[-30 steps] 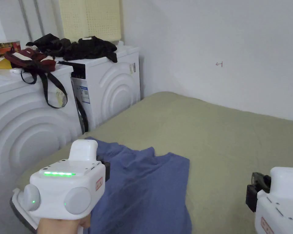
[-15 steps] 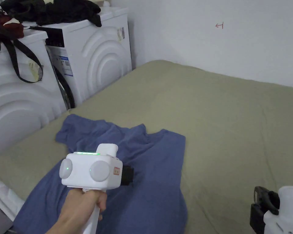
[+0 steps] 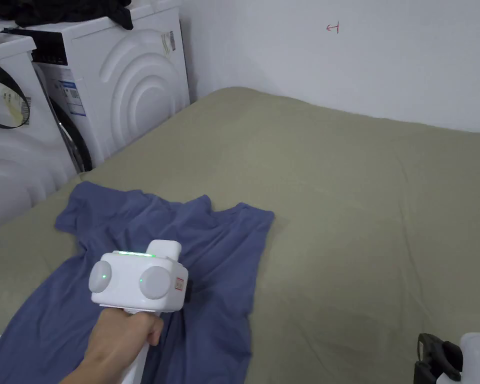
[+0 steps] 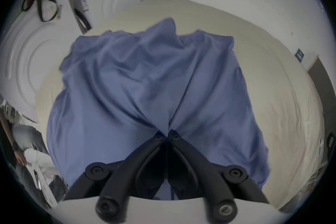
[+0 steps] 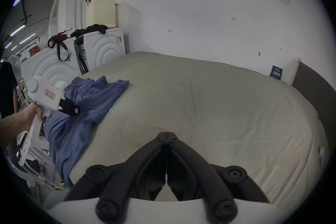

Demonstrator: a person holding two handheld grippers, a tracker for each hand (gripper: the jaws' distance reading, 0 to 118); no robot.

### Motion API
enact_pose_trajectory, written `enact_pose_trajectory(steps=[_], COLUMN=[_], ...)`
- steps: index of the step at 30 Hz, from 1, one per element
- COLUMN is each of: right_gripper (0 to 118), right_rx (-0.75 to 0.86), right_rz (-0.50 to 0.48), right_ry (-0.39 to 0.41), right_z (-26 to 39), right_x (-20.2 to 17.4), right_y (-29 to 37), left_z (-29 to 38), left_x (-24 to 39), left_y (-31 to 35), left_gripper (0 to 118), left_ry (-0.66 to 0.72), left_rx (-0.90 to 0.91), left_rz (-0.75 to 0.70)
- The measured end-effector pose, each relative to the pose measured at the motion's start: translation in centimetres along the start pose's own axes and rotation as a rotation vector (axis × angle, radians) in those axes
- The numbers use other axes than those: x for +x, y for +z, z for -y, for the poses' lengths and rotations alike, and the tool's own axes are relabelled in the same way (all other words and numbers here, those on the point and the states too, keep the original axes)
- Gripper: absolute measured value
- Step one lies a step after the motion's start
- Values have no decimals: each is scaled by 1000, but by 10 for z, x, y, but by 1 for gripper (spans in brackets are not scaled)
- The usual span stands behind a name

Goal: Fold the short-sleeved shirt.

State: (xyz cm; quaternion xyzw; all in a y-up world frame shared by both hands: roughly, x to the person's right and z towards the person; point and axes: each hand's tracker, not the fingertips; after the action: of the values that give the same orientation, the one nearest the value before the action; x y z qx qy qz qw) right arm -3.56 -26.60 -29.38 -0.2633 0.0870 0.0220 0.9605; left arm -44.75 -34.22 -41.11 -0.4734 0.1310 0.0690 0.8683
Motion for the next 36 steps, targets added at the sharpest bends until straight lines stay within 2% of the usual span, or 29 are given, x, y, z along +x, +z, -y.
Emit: enact_pose_trajectory(steps=[5, 9, 12, 20, 27, 31, 36], right_gripper=[2, 2, 2, 2, 2, 2, 2], right_rx=[32, 55, 69, 104, 86, 68, 30], right_rz=[58, 126, 171, 313, 418, 451, 473], right_ry=[-6, -24, -43, -83, -127, -149, -165], right_z=[-2, -1, 1, 8, 22, 32, 45], right_x=[24, 48, 68, 116, 156, 173, 188], right_y=[44, 82, 107, 163, 188, 192, 187], left_z=[-13, -30, -47, -76, -44, -7, 50], left_x=[10, 38, 66, 223, 375, 432, 483], left_y=[36, 80, 109, 181, 235, 233, 168], left_gripper=[0, 0, 0, 0, 0, 0, 0], left_ry=[-13, -94, -84, -287, -445, -493, -543], left_rx=[8, 87, 146, 267, 299, 236, 62], left_rz=[31, 56, 126, 325, 576, 674, 642])
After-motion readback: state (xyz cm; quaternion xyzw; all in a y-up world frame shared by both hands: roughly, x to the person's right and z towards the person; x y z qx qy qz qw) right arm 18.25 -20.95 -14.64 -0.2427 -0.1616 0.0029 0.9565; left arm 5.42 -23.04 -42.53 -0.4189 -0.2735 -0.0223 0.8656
